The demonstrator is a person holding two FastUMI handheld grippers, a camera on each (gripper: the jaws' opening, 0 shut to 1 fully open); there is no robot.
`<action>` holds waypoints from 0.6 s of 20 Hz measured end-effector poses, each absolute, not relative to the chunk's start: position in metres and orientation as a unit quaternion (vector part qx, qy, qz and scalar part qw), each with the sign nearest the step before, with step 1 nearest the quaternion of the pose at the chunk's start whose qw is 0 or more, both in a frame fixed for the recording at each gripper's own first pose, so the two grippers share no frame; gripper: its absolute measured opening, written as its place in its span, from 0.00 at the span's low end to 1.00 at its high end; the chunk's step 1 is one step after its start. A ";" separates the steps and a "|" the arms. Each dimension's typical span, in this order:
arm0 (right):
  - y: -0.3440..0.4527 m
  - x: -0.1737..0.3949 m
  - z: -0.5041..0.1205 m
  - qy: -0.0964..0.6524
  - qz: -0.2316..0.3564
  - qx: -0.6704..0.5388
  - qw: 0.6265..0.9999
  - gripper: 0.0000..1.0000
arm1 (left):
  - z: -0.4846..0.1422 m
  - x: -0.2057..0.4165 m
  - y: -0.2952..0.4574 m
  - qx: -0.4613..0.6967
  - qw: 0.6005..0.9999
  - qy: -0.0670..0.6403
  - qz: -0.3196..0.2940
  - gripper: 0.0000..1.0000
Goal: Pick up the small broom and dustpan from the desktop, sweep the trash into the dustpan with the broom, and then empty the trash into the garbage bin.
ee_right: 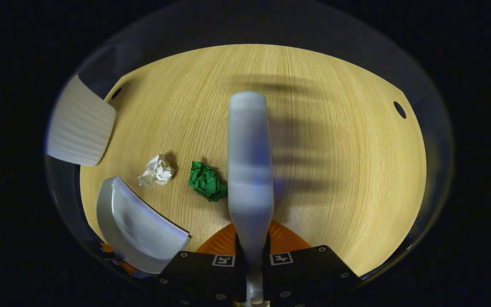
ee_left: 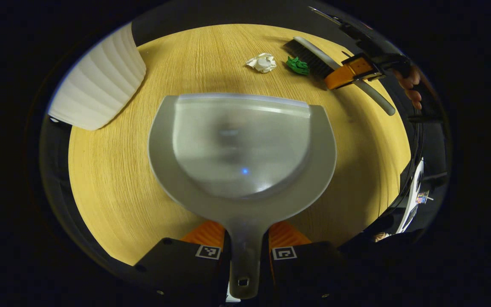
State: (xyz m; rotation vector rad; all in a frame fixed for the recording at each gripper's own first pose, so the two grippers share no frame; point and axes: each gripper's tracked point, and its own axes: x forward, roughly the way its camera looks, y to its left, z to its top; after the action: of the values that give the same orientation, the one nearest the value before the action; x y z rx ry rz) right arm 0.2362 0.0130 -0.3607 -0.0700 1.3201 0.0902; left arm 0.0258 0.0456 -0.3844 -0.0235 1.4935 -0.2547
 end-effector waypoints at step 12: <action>0.077 0.224 -0.353 0.599 0.262 -0.205 0.728 0.15 | -0.386 0.037 0.052 0.039 0.712 0.682 -0.159 0.29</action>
State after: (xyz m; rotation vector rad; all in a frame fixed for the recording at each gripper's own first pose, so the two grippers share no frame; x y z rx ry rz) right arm 0.2245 0.0769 -0.3531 -0.4523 1.3193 0.5778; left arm 0.0374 0.0521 -0.3855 0.0872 1.5131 -0.3531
